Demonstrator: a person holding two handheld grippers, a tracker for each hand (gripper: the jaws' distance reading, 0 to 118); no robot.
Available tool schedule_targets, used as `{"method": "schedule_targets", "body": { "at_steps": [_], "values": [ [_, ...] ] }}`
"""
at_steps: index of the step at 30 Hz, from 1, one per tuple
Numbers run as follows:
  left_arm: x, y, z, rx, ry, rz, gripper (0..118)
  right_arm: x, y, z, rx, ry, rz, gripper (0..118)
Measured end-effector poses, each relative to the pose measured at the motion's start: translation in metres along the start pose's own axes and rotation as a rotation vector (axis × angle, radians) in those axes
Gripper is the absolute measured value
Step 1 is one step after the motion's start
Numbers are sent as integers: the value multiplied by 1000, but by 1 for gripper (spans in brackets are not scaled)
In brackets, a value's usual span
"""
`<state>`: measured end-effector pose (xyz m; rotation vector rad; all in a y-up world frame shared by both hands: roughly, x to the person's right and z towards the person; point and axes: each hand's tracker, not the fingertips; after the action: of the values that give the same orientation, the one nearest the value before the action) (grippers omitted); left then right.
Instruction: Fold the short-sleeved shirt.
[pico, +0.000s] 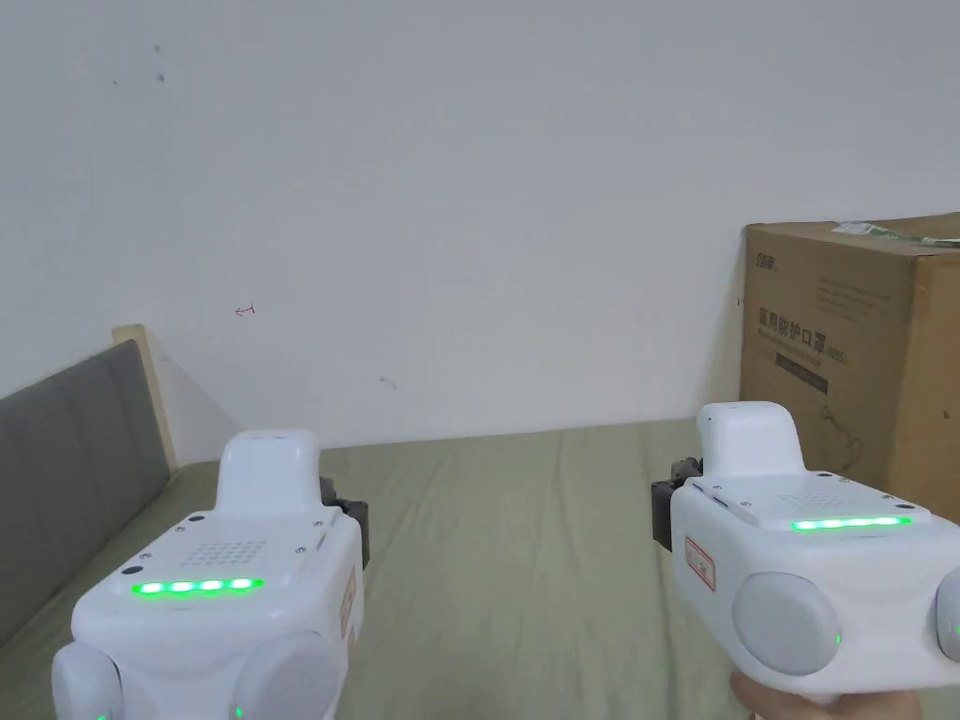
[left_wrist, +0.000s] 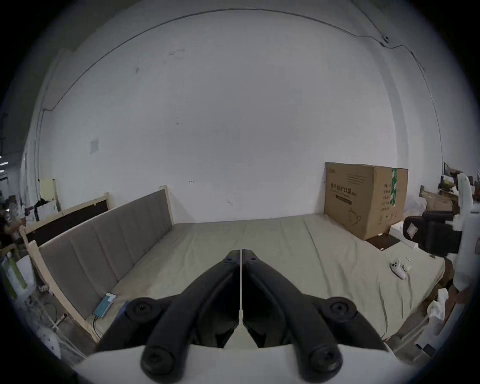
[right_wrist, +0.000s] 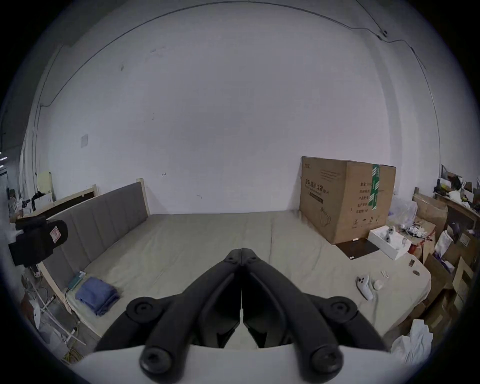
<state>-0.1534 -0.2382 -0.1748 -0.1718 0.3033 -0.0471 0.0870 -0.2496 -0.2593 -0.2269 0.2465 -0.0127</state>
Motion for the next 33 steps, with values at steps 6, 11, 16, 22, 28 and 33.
{"method": "schedule_targets", "body": {
  "at_steps": [6, 11, 16, 22, 28, 33],
  "values": [
    [0, 1, -4, -12, 26, 1, 1, -1, -3, -3, -10, 0, 8, 0],
    [4, -2, -8, -32, 35, -19, 27, 0, -7, -7, -26, 0, 13, 0],
    [2, -7, -9, -38, 22, 12, 109, 1, -11, -8, -28, 2, 6, 27],
    [-1, -5, 0, 21, -14, 30, 113, 6, -16, -8, -3, 17, -25, 104],
    [-6, -2, 4, 23, -89, 84, 113, 5, -18, -4, 29, -9, -2, 105],
    [2, 0, 7, 33, -41, 58, 112, 6, -19, 3, 82, -10, 8, 116]
  ]
}}
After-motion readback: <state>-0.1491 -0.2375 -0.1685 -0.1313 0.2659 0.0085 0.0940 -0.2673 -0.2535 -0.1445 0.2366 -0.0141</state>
